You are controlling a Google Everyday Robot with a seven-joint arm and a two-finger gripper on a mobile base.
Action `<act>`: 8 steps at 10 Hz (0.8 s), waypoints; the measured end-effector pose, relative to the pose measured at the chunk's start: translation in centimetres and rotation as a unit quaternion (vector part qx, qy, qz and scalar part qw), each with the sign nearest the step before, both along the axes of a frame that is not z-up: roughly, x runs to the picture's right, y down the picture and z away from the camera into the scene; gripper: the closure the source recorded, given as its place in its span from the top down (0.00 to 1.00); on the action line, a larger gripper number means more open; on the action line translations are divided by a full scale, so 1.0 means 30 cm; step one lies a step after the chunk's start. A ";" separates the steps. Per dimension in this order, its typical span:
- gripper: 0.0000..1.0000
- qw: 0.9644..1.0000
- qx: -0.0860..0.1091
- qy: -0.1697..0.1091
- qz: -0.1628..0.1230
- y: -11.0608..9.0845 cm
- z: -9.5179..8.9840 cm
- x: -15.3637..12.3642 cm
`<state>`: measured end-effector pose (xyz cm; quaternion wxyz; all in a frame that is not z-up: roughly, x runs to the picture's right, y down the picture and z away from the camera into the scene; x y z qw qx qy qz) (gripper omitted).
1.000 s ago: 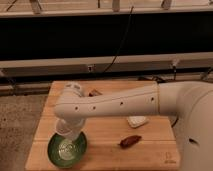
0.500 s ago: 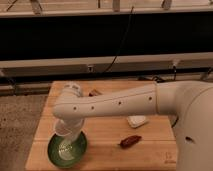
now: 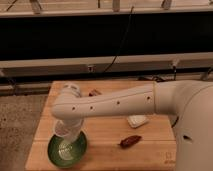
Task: Place the ceramic cup in the ceramic bowl
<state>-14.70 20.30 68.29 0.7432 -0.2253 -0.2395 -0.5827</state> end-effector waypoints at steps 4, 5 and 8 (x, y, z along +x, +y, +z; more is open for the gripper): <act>0.03 1.000 -0.001 -0.001 -0.005 0.004 0.002 -0.009; 0.03 1.000 -0.001 0.000 -0.006 0.004 0.003 -0.008; 0.03 1.000 -0.002 -0.003 -0.009 0.007 0.005 -0.020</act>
